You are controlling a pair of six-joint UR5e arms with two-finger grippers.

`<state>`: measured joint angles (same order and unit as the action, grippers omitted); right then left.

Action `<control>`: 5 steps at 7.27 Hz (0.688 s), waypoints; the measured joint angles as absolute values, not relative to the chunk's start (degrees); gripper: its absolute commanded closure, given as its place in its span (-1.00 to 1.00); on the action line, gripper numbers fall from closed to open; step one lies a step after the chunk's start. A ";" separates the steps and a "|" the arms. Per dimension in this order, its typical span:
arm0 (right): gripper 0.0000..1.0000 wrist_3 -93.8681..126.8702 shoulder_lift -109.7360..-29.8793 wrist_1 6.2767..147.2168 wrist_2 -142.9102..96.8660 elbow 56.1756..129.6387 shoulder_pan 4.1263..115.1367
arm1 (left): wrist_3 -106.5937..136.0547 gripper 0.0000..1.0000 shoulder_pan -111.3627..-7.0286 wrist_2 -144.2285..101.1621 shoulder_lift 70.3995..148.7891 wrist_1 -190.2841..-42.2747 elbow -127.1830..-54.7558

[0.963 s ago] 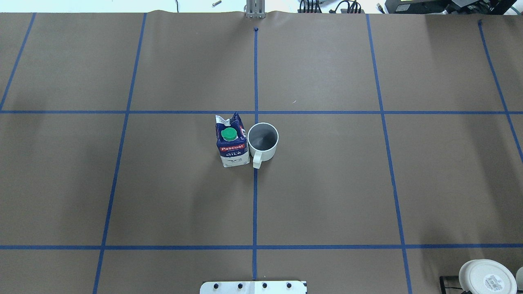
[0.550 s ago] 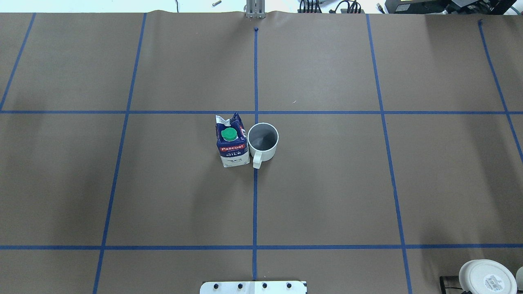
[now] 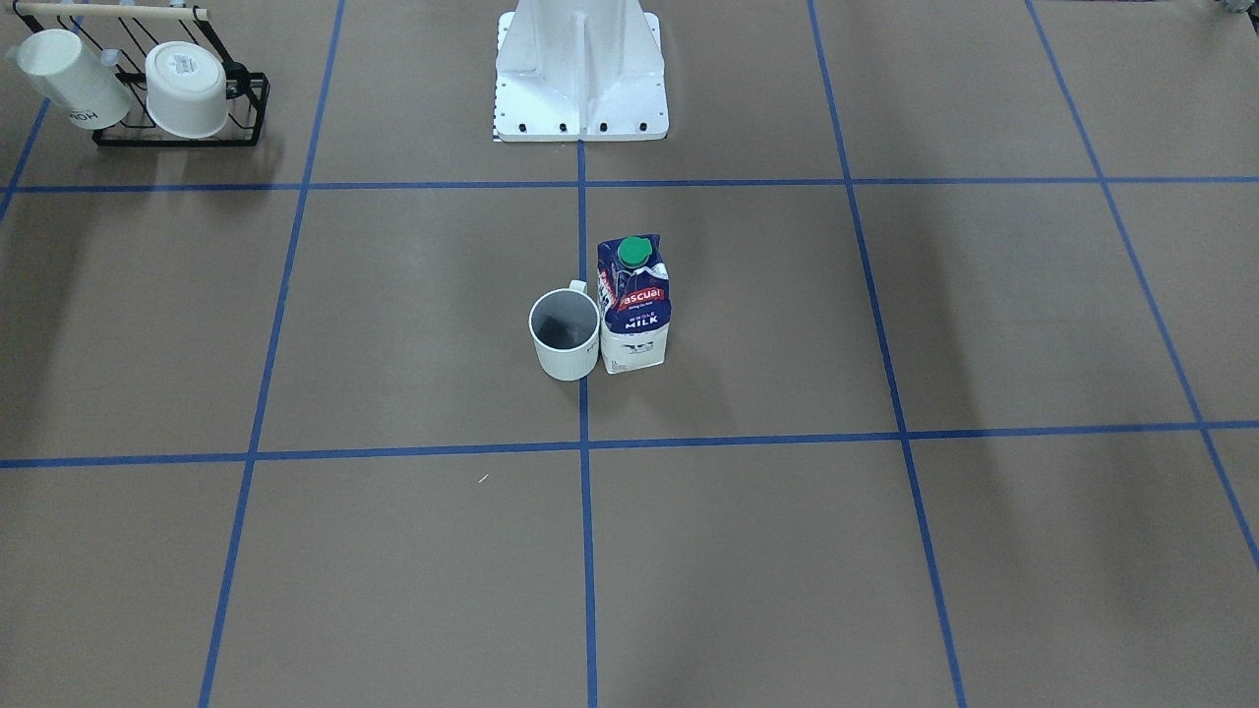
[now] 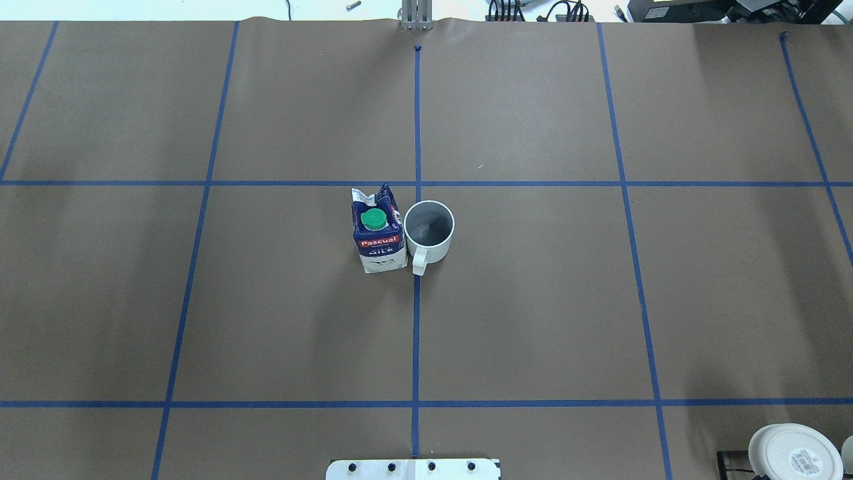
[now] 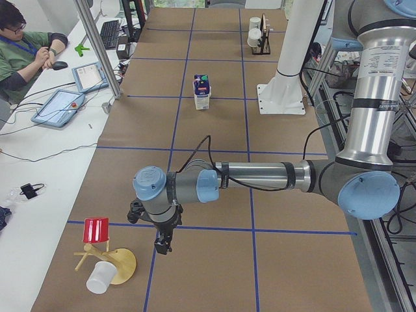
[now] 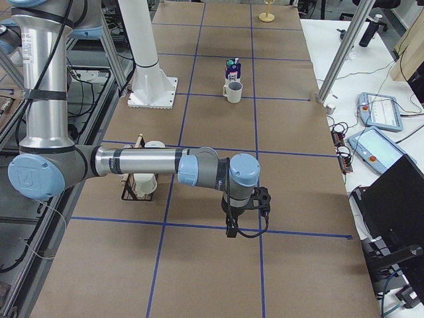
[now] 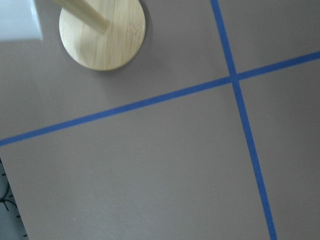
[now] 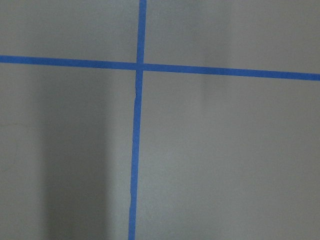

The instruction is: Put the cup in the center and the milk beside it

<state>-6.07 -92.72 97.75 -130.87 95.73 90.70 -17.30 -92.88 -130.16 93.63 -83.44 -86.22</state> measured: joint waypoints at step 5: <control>-1.00 -6.06 -92.67 97.77 -130.91 95.97 90.70 | -8.28 -0.97 -93.14 -135.23 87.38 -84.26 -96.66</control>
